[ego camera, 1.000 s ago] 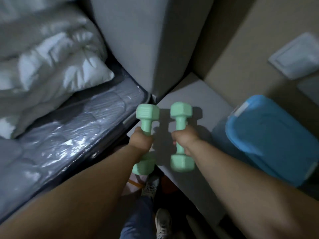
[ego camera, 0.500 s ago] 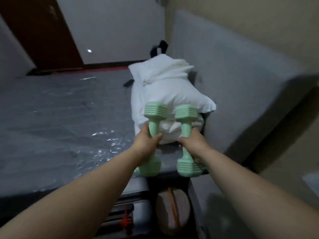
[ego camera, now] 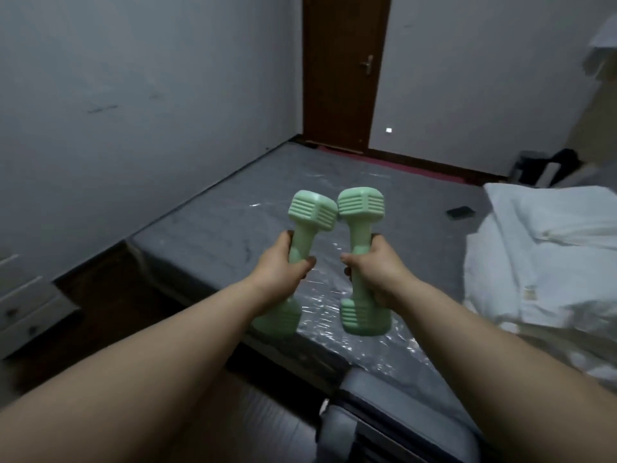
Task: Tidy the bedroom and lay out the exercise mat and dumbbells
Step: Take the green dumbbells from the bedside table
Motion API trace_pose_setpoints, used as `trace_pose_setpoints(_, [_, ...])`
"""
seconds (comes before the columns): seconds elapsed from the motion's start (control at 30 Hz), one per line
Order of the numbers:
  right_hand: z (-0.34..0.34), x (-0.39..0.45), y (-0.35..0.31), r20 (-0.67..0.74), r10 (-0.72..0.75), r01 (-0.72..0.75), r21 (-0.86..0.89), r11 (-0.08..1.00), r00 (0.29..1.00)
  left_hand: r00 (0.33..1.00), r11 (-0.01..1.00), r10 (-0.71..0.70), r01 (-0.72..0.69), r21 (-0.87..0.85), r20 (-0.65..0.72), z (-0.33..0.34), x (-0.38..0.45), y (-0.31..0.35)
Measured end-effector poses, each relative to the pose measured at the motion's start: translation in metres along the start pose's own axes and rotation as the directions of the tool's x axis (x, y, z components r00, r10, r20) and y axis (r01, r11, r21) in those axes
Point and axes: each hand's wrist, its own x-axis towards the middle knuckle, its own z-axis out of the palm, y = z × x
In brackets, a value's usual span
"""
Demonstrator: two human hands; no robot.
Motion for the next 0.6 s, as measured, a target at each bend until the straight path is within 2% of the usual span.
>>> trace_pose_setpoints(0.1, [0.13, 0.043, -0.044, 0.138, 0.003, -0.012, 0.065, 0.998, 0.99, 0.991, 0.997, -0.071, 0.068, -0.029, -0.116, -0.115, 0.033, -0.062])
trace_pose_setpoints(0.13, [0.132, 0.042, -0.047, 0.16, 0.016, -0.029, 0.081, 0.996, 0.987, 0.989, 0.997, -0.082, 0.08, -0.022, -0.123, -0.118, 0.034, -0.062])
trace_pose_setpoints(0.17, [0.21, 0.068, -0.073, 0.24, -0.013, -0.012, 0.103, 0.995, 0.971, 0.972, 0.993, -0.117, 0.115, -0.023, -0.202, -0.185, 0.052, -0.099])
trace_pose_setpoints(0.33, [0.33, 0.103, -0.118, 0.366, 0.009, -0.045, 0.09, 0.995, 0.931, 0.923, 0.981, -0.196, 0.188, -0.055, -0.332, -0.292, 0.09, -0.168])
trace_pose_setpoints(0.37, [0.365, 0.118, -0.129, 0.401, 0.008, -0.034, 0.059, 0.998, 0.916, 0.907, 0.976, -0.22, 0.207, -0.075, -0.36, -0.321, 0.101, -0.185])
trace_pose_setpoints(0.43, [0.389, 0.135, -0.142, 0.428, -0.002, -0.013, 0.031, 0.999, 0.904, 0.892, 0.967, -0.253, 0.231, -0.103, -0.375, -0.342, 0.111, -0.199])
trace_pose_setpoints(0.6, [0.532, 0.206, -0.198, 0.541, -0.063, 0.059, 0.024, 0.998, 0.838, 0.809, 0.939, -0.334, 0.242, -0.244, -0.484, -0.453, 0.171, -0.273])
